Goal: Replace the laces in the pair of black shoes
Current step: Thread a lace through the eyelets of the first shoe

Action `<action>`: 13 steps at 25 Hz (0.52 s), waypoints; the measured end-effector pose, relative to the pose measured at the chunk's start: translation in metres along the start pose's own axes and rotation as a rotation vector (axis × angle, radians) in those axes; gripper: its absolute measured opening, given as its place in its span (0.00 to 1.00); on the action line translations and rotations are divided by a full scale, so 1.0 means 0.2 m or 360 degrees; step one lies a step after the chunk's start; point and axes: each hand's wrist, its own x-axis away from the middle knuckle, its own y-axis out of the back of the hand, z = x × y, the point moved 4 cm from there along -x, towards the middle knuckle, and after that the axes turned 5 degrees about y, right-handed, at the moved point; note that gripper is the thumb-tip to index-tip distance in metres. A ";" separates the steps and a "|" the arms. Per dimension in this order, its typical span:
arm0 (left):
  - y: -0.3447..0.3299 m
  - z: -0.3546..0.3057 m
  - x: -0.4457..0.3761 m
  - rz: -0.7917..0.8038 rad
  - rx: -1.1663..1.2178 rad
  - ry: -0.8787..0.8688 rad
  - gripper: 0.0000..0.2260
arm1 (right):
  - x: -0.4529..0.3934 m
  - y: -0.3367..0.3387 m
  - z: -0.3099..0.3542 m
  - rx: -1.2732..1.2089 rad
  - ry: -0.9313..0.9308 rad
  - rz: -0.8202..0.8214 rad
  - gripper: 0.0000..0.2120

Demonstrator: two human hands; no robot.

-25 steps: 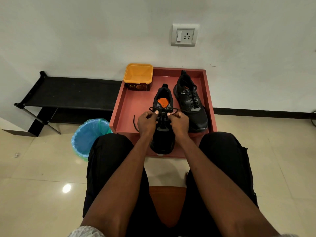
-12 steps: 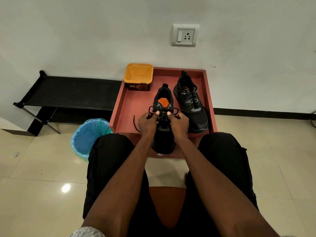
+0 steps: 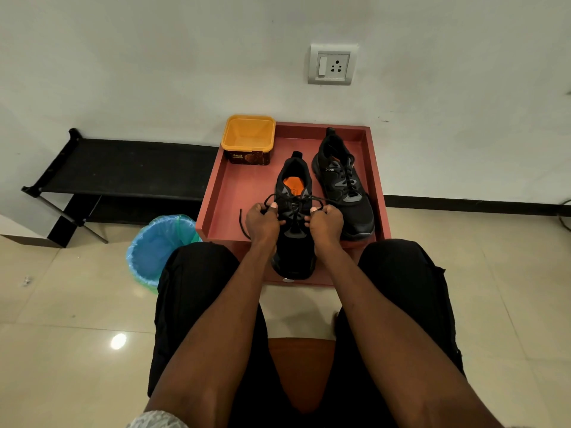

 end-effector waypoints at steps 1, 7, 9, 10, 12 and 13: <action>0.01 0.00 0.00 -0.0007 0.0042 0.0016 0.09 | 0.00 0.00 0.00 -0.0068 -0.0027 -0.0014 0.12; 0.04 -0.02 0.01 0.0282 0.0108 0.0036 0.05 | 0.01 0.02 0.02 -0.0138 0.0039 0.0178 0.10; 0.03 -0.04 0.01 0.0422 0.0135 0.0067 0.06 | 0.01 0.02 0.05 -0.0096 0.0062 0.0282 0.10; 0.03 -0.05 0.02 0.0435 0.0134 0.0072 0.09 | 0.01 0.01 0.05 -0.0132 0.0047 0.0295 0.11; 0.02 -0.05 0.03 0.0373 0.0100 0.0027 0.14 | 0.00 0.02 0.04 -0.0178 0.0069 0.0271 0.14; 0.01 -0.05 0.03 0.0330 0.0087 -0.0014 0.14 | 0.00 0.02 0.04 -0.0181 0.0111 0.0252 0.14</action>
